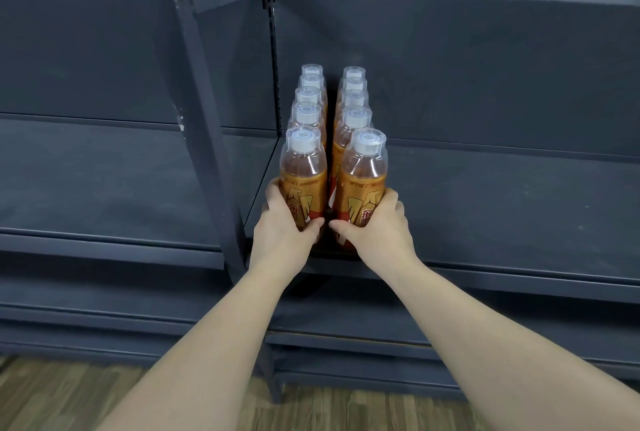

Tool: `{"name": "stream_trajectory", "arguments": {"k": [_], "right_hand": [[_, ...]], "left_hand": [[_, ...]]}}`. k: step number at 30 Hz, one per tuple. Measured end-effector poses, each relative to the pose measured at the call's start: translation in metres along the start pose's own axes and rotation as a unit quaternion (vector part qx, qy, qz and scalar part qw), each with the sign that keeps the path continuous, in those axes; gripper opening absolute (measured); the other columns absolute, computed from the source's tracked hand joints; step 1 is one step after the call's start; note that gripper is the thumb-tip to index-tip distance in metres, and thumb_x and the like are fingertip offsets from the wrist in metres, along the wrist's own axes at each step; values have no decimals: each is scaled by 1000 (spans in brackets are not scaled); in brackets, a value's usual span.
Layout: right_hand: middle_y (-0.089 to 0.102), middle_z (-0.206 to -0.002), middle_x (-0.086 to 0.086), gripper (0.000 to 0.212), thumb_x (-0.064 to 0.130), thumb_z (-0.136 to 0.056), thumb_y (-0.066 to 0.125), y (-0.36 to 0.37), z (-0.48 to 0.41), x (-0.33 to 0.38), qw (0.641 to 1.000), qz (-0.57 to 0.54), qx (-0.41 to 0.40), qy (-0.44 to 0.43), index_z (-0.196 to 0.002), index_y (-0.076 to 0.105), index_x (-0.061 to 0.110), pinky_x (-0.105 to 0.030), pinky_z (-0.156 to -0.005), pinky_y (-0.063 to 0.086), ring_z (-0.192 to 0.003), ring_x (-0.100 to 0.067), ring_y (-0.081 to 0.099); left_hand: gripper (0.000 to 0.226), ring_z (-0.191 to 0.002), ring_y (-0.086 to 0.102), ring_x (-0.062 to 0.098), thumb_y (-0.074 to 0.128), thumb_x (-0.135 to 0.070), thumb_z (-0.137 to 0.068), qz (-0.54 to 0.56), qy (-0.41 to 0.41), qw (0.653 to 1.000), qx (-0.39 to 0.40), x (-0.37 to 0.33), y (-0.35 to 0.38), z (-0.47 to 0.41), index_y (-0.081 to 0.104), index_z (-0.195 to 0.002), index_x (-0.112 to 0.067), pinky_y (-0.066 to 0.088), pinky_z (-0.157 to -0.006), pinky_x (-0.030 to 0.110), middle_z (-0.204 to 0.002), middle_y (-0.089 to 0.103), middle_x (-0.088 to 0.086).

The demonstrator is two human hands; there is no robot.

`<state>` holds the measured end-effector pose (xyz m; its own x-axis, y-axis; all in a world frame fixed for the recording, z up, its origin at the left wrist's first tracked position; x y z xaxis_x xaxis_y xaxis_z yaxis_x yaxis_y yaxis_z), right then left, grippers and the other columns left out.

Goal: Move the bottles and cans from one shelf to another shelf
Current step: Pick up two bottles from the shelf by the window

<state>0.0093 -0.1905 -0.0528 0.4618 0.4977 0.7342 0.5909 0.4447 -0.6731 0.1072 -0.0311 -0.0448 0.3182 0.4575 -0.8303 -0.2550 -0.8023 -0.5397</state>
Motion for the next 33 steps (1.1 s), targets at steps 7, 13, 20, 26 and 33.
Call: {"name": "stream_trajectory", "arguments": {"k": [7,13,20,26,33], "right_hand": [[47,-126,-1,82,45,-78,79,6,1,-2,999,-46,22,-6,-138,30,19,-43,-92,55,-115,-20,53],[53,-119,-2,70,42,-83,76,6,2,4,999,-34,13,-9,-132,33,17,-42,-84,58,-102,-20,60],[51,-121,-4,74,46,-81,76,8,4,9,1000,-19,-12,5,-132,32,16,-45,-81,58,-102,-24,61],[51,-124,-4,77,44,-83,76,10,5,9,1000,-29,-1,5,-137,29,16,-38,-79,55,-103,-22,59],[55,-121,-3,74,45,-84,75,11,4,9,1000,-16,-9,-3,-136,31,17,-41,-80,58,-101,-22,62]], "left_hand": [[91,-124,55,27,79,-34,-83,-10,12,1000,-14,-1,3,-5,19,-149,-23,49,-97,42,-143,46,6],[90,-123,55,30,79,-35,-83,-14,15,1000,-12,-2,6,-11,18,-148,-24,50,-96,45,-146,42,7],[91,-122,56,29,79,-35,-82,-13,27,1000,-1,1,6,-12,16,-147,-27,51,-98,46,-143,44,5],[87,-120,57,22,74,-29,-87,-4,34,999,31,7,8,-11,10,-147,-37,51,-98,42,-140,50,-1],[82,-116,60,28,72,-32,-89,-29,39,999,19,7,12,-13,10,-142,-39,50,-90,38,-141,48,2]]}}
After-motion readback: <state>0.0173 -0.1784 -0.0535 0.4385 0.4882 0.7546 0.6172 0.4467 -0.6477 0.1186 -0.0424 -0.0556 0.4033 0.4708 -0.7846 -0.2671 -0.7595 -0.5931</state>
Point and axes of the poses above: each hand's wrist, its own z-axis away from the middle knuckle, its own y-axis out of the palm, x = y × z, the point moved 7 cm from there along -z, towards the middle knuckle
